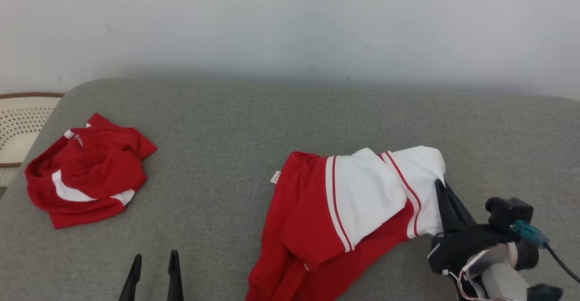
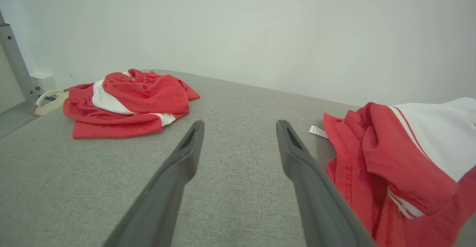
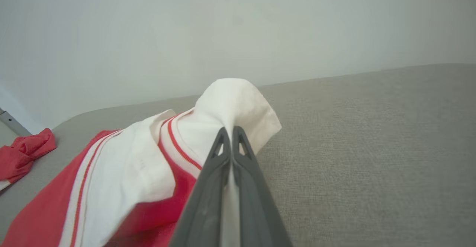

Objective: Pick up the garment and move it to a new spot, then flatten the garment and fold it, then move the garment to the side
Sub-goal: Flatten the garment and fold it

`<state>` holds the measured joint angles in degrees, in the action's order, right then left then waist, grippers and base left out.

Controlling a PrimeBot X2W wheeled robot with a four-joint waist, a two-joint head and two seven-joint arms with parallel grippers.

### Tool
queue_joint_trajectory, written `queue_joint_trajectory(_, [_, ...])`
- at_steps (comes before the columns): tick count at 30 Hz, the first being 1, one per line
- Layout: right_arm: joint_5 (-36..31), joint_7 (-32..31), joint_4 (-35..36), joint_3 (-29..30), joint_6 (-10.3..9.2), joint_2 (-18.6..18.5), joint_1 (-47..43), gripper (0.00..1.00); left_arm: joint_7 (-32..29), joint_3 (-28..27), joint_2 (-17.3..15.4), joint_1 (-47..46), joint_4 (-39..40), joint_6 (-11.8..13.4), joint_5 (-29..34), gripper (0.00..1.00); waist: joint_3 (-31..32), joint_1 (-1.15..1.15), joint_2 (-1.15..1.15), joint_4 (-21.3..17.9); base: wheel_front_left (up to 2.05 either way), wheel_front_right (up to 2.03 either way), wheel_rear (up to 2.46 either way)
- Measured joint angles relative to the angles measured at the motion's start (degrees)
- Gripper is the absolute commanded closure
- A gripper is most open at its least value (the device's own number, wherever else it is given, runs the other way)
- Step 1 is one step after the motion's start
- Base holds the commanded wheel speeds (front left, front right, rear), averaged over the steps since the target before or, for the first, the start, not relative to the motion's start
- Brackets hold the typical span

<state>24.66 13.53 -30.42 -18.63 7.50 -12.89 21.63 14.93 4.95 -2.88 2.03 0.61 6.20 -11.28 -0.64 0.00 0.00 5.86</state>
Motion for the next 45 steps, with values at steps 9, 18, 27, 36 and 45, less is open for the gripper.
queue_joint_trajectory(9, [-3.66,-7.38,18.49,11.36,0.0,3.53,-16.37,1.0,0.0,0.32,0.0,-0.2,0.01,0.43,-0.53,0.0,-0.75,0.0,0.0,-2.24,0.0,0.0,0.0])
queue_joint_trajectory(18, [-6.78,-12.49,22.75,15.35,0.0,5.94,-21.98,0.0,0.0,0.47,0.0,-0.34,-0.1,0.43,-0.56,0.0,-0.87,0.0,0.0,-2.39,0.0,0.0,0.0])
queue_joint_trajectory(27, [-11.02,-11.01,26.03,17.14,-0.01,6.35,-22.13,0.0,0.0,0.52,0.0,-0.21,0.0,0.48,-0.55,0.0,0.43,-0.01,0.0,-2.67,0.0,0.0,0.0])
queue_joint_trajectory(36, [-9.51,-12.89,23.86,12.15,-0.01,6.78,-21.6,0.0,0.0,0.03,0.0,0.23,0.64,0.45,0.35,0.0,1.14,-0.01,0.0,-2.17,0.0,0.0,0.0])
queue_joint_trajectory(45, [-6.91,-12.68,13.4,8.62,0.0,6.04,-17.71,0.0,0.0,0.22,-0.01,0.37,0.59,0.01,0.82,0.0,1.51,-0.01,0.0,-0.75,0.0,0.0,0.0])
